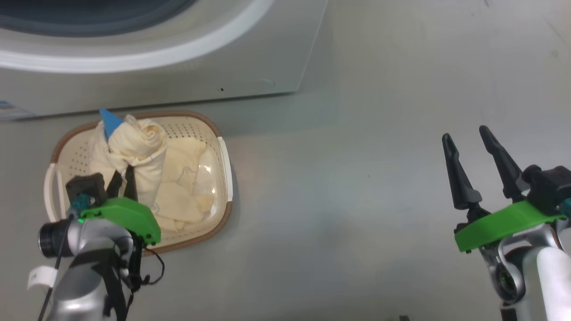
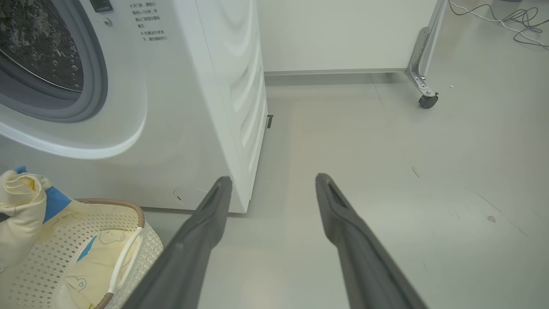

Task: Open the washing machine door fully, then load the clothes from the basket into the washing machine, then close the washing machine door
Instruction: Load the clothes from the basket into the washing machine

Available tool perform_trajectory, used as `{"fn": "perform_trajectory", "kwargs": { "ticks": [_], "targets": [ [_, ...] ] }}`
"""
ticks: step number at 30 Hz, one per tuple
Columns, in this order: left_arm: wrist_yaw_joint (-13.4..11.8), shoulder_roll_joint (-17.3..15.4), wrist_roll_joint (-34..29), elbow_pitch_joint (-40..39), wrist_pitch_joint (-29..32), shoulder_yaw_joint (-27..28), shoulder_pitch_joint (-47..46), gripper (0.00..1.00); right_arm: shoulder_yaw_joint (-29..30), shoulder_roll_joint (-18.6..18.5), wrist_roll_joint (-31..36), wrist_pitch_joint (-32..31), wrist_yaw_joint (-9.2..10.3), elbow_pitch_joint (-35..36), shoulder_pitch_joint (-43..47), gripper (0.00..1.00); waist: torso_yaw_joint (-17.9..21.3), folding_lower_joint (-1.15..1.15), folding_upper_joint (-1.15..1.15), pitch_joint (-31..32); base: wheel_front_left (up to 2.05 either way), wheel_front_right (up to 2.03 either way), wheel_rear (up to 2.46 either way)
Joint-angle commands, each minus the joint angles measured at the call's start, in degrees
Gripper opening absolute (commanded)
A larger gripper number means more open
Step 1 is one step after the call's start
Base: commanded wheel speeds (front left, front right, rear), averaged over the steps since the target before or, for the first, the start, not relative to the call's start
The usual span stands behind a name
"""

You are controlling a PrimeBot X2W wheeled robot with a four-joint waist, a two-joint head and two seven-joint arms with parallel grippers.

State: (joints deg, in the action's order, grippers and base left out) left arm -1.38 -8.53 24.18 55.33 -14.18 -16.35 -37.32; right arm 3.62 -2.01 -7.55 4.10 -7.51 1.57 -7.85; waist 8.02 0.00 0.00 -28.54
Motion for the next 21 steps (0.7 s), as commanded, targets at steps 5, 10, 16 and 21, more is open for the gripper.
{"fn": "perform_trajectory", "kwargs": {
  "ticks": [5,10,16,21],
  "targets": [
    [-1.8,-1.7,-1.6,-11.0,-0.8,2.4,9.8,0.0,-1.4,-1.6,0.5,-1.6,0.02,2.4,3.2,1.0,-1.8,0.0,0.0,11.3,0.0,0.0,0.0],
    [-2.8,-2.1,-1.6,-15.6,-0.7,2.3,14.9,0.0,-2.1,-1.8,0.7,-1.9,0.02,2.6,4.1,1.0,-1.8,0.0,0.0,15.8,0.0,0.0,0.0],
    [-4.6,-3.0,-1.1,-22.8,2.2,2.2,20.9,0.0,-3.7,-1.6,1.4,-1.9,0.02,3.4,5.3,1.0,-1.8,0.0,0.0,20.3,0.0,0.0,0.0],
    [-6.0,-3.5,-0.8,-28.1,4.9,1.8,24.6,0.0,-6.2,-1.4,1.2,-2.5,0.02,4.0,6.3,1.0,-2.2,0.0,0.0,22.8,0.0,0.0,0.0]
  ]
}}
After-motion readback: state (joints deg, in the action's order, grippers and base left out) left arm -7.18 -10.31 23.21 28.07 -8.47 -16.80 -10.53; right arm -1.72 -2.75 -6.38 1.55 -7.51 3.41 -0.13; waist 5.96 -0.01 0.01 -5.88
